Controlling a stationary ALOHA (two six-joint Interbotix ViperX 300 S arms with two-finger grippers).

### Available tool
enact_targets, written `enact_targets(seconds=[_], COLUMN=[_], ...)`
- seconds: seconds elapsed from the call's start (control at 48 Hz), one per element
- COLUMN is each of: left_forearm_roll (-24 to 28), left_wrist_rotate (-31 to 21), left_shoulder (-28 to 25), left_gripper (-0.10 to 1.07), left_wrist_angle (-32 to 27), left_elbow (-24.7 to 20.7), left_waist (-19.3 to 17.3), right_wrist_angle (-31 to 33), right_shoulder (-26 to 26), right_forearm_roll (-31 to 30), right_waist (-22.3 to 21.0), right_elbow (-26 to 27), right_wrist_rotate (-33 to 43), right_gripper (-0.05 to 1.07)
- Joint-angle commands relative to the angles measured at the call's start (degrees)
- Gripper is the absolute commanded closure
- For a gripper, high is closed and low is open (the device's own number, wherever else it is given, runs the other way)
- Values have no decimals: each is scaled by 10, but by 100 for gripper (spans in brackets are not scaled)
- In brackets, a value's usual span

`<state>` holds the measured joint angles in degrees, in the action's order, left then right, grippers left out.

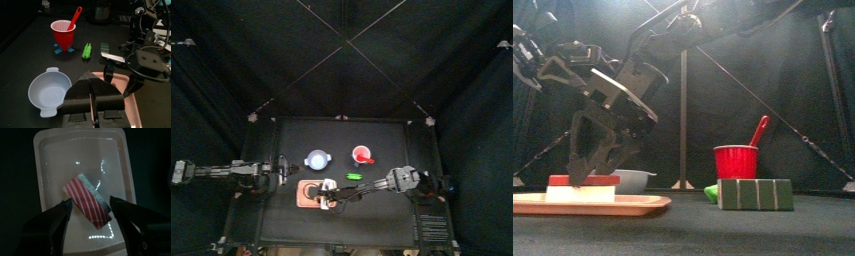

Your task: Place green sushi on plate

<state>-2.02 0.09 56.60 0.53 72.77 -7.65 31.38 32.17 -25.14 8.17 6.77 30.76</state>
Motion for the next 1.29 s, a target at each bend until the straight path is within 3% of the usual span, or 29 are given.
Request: enact_targets(seconds=[0.0, 1.271], left_forearm_roll=[0, 0], left_wrist_rotate=[1, 1], left_shoulder=[-2, -2], left_gripper=[99, 99], left_wrist_angle=[4, 4], left_elbow=[-11, -10], left_waist=[-2, -2], right_wrist_angle=[0, 29], right_shoulder=[-15, -19], right_forearm_roll=[-2, 3], right_waist=[-3, 3], right_elbow=[18, 15], right_wrist_rotate=[0, 1], right_gripper=[7, 6])
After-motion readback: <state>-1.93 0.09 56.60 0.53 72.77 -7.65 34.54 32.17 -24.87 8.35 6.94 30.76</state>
